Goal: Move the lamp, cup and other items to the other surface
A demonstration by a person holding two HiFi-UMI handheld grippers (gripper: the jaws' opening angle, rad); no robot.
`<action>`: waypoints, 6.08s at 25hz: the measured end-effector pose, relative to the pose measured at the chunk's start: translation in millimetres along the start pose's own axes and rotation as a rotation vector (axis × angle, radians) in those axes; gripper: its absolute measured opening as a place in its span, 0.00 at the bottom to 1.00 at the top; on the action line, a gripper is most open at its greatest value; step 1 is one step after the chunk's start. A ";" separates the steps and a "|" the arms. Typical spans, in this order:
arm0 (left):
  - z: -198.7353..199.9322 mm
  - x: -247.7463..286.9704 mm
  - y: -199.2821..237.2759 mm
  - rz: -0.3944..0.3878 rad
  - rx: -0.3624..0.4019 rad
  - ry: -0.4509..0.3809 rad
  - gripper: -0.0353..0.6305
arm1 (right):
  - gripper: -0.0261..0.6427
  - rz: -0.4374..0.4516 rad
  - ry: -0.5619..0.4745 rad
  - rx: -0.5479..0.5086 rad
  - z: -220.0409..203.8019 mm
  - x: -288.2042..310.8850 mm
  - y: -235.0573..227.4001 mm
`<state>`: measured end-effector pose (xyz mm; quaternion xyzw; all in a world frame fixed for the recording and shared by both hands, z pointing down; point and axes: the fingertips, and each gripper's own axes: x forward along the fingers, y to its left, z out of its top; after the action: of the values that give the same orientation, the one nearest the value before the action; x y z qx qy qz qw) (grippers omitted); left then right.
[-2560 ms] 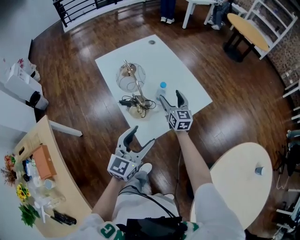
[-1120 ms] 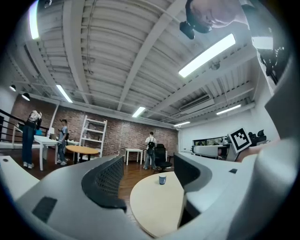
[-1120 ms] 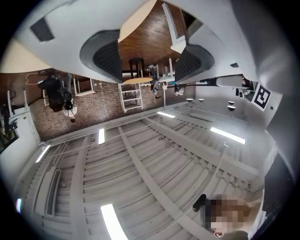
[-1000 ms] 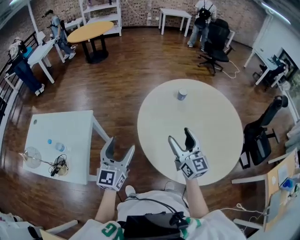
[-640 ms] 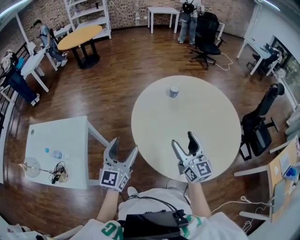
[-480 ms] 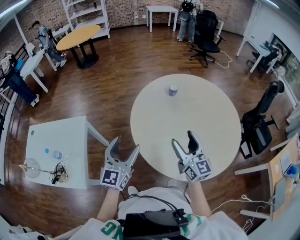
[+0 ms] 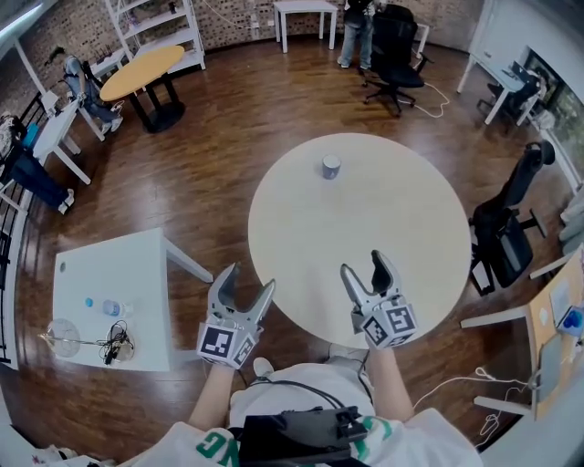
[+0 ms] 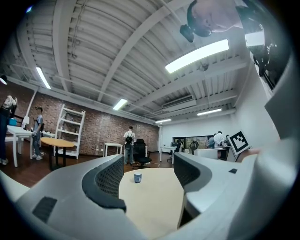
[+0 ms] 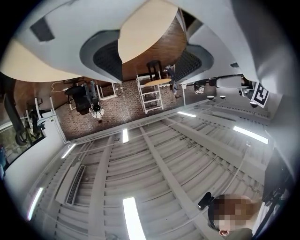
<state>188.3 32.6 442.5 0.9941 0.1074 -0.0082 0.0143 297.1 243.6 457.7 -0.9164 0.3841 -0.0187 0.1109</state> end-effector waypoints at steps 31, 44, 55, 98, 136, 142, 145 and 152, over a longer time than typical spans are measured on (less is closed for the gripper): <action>-98.2 91.7 22.8 0.187 -0.055 0.192 0.55 | 0.90 -0.093 0.396 -0.057 -231.7 347.6 -268.4; -148.5 59.2 22.5 0.262 -0.070 0.274 0.55 | 0.87 -0.098 0.495 -0.061 -270.1 438.5 -306.6; -152.1 30.1 26.4 0.280 -0.103 0.262 0.55 | 0.67 0.002 0.521 -0.240 -242.7 419.1 -259.1; 48.0 -177.1 102.3 0.521 0.053 -0.060 0.55 | 0.67 0.771 0.357 -0.073 -54.4 69.5 294.1; -94.4 -404.0 268.3 0.913 -0.213 0.096 0.55 | 0.67 0.983 0.574 -0.256 -428.0 328.9 657.1; -103.2 -417.5 279.4 0.941 -0.240 0.092 0.55 | 0.67 0.991 0.611 -0.290 -472.6 360.5 692.1; -105.9 -420.2 281.0 0.947 -0.245 0.091 0.55 | 0.67 0.994 0.594 -0.280 -484.7 364.0 701.3; -107.6 -413.8 285.0 0.939 -0.245 0.092 0.55 | 0.73 1.018 0.556 -0.224 -487.1 366.2 705.5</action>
<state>-153.6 -330.7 565.7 0.9254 -0.3522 0.0559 0.1287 3.1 -587.8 760.3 -0.5836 0.7898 -0.1622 -0.0963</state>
